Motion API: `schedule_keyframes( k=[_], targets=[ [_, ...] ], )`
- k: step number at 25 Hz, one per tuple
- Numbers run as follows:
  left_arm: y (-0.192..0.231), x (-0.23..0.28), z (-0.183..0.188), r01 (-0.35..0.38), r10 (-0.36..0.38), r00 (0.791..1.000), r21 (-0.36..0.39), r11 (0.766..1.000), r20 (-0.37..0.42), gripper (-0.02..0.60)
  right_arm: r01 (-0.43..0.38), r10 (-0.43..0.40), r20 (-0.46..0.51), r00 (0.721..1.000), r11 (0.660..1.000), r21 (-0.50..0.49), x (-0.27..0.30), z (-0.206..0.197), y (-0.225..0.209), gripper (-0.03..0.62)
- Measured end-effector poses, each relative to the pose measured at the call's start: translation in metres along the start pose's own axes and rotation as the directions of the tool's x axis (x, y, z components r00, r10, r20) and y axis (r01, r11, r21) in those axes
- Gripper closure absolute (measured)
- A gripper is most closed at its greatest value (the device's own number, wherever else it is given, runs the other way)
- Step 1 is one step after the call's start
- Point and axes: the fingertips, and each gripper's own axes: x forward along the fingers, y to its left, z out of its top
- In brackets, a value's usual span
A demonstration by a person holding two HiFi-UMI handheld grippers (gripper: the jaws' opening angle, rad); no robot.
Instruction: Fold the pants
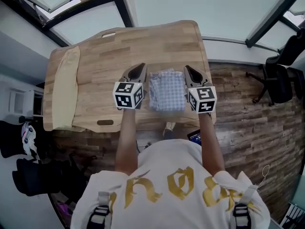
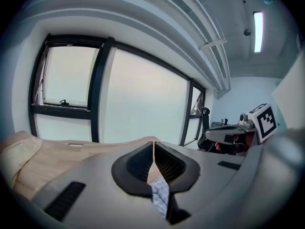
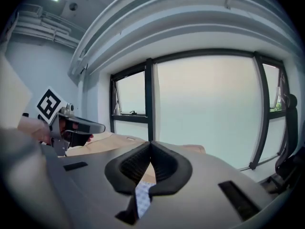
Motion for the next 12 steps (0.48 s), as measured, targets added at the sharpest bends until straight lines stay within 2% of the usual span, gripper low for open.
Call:
schedule_keyframes(
  k=[3,6,12],
  targets=[
    [-0.016,-0.030,-0.005,-0.024,0.024,0.999,0.002,1.000,0.041,0.537,0.015,-0.016,0.059,0.998,1.000,0.014,-0.029,0.014,0.014,0.572],
    [-0.038,-0.061,-0.014,-0.031,0.030,0.997,0.010,0.999,0.072,0.537,-0.003,0.003,0.100,0.995,1.000,-0.002,-0.064,0.019,0.039,0.572],
    [-0.061,-0.107,-0.021,-0.056,0.052,0.994,0.039,0.998,0.094,0.537,0.017,-0.015,0.095,0.995,1.000,-0.018,-0.107,0.011,0.064,0.572]
  ],
)
